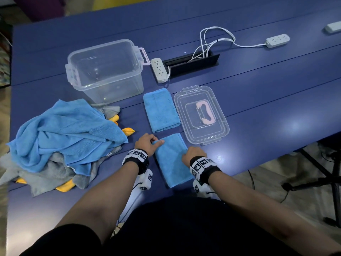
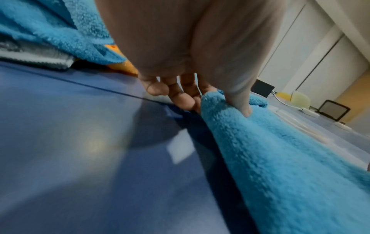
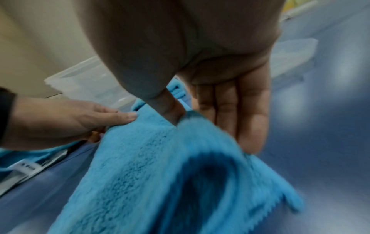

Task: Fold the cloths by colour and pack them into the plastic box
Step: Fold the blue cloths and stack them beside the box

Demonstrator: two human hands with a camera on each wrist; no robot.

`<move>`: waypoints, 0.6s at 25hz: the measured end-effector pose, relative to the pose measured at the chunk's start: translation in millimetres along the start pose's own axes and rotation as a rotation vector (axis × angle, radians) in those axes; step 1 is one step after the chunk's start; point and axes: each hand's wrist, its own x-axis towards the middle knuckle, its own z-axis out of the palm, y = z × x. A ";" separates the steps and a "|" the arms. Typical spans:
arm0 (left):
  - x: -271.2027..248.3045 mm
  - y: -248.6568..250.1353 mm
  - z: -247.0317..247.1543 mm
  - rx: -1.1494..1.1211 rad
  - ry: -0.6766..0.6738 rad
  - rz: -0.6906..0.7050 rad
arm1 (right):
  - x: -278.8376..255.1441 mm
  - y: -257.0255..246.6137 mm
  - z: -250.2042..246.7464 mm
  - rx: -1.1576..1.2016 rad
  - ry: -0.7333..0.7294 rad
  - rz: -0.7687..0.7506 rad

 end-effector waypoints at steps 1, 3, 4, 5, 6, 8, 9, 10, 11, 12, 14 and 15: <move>-0.4 0.4 2.1 -0.033 0.032 0.011 | -0.3 -2.7 -0.7 -0.041 0.022 -0.006; -3.6 2.3 4.9 -0.092 0.094 0.031 | 0.8 -3.4 -0.4 -0.085 0.050 -0.016; -6.0 3.2 6.4 -0.115 0.115 0.022 | 1.9 -1.5 0.3 -0.092 0.040 -0.015; -8.5 3.1 7.4 -0.120 0.127 -0.011 | 3.0 1.6 0.5 -0.071 0.027 -0.011; -10.7 3.5 7.3 -0.097 0.125 -0.060 | 4.2 4.8 0.6 -0.029 0.023 -0.014; -13.6 3.6 5.0 0.016 0.039 -0.163 | 8.3 10.5 2.1 0.065 0.022 -0.046; -15.0 3.8 3.4 0.065 -0.032 -0.198 | 10.5 11.3 2.9 0.103 0.001 -0.066; -16.5 3.2 2.2 0.062 -0.094 -0.216 | 12.0 10.5 3.5 0.135 -0.025 -0.086; -18.3 2.7 1.6 -0.010 -0.134 -0.230 | 13.9 8.5 4.0 0.163 -0.050 -0.103; -19.6 1.6 3.3 -0.142 -0.144 -0.237 | 15.3 7.1 4.1 0.193 -0.081 -0.112; -22.9 1.3 5.3 -0.451 -0.132 -0.258 | 15.5 3.0 3.9 0.245 -0.139 -0.120; -26.8 3.7 2.5 -0.595 -0.134 -0.258 | 16.1 -0.5 3.5 0.302 -0.168 -0.137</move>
